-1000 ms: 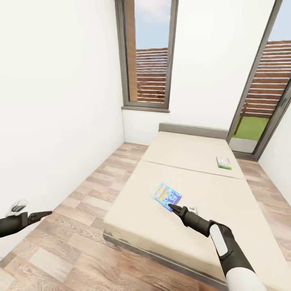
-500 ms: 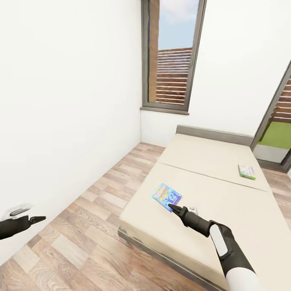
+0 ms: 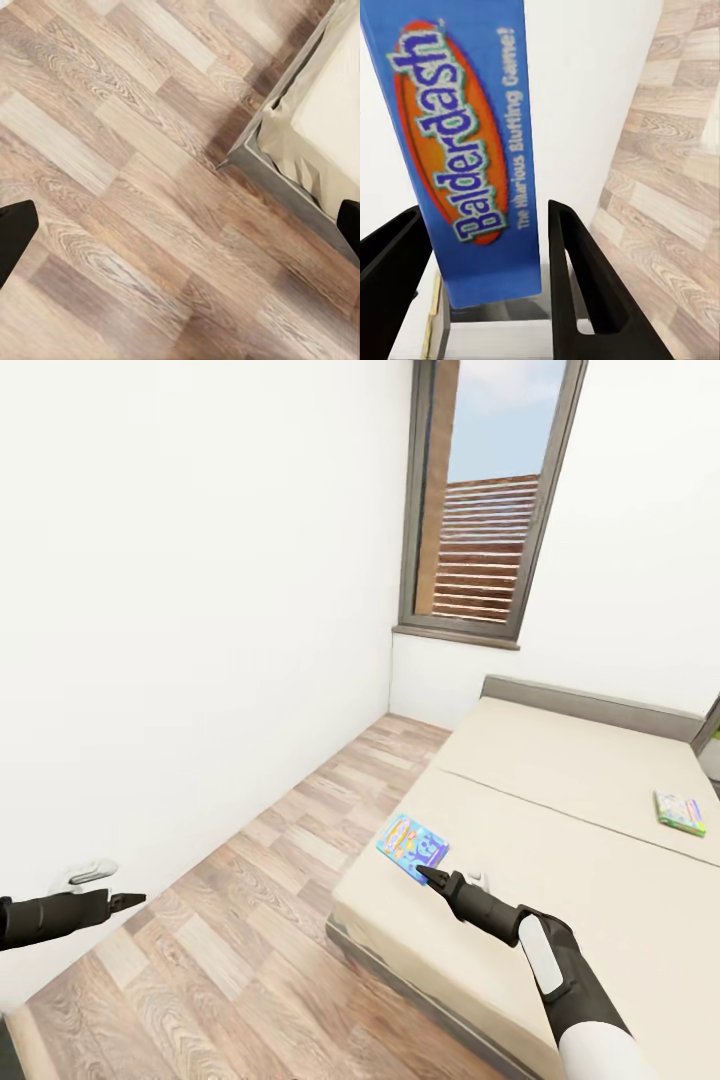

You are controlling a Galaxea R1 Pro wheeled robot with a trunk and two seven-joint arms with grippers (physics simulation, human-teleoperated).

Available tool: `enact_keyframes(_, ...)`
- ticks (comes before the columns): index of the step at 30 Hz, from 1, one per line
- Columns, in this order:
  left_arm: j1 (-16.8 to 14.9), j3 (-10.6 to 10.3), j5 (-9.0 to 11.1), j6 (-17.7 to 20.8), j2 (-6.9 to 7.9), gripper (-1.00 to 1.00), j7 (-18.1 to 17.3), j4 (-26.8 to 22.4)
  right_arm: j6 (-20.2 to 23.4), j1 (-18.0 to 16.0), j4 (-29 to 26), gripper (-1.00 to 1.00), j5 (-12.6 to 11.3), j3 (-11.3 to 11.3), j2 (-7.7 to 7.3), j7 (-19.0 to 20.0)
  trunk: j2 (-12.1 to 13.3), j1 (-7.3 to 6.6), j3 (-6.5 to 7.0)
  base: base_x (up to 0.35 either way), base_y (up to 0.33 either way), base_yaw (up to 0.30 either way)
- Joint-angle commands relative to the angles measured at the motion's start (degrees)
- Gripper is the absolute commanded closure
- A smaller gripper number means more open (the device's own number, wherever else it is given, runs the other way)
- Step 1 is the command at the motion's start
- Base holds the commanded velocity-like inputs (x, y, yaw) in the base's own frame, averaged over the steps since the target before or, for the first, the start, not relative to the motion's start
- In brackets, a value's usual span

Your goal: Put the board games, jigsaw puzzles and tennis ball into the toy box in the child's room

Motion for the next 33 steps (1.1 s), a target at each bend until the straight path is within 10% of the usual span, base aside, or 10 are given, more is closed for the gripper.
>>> enact_keyframes(1, -0.07, 0.01, 0.21, 0.43, -0.29, -1.00, 0.02, -0.10, 0.43, -0.05, -0.04, 1.00, -0.27, -0.24, 0.06, 0.17, -0.04, 0.00, -0.06, 0.000, 0.000, 0.290)
enact_keyframes(33, -0.07, 0.17, 0.25, 0.73, -2.22, -1.00, -0.09, -1.85, 0.43, -0.04, 0.00, 1.00, -0.44, -0.15, 0.15, -0.26, -0.04, 0.00, -0.06, 0.000, -0.132, 0.290)
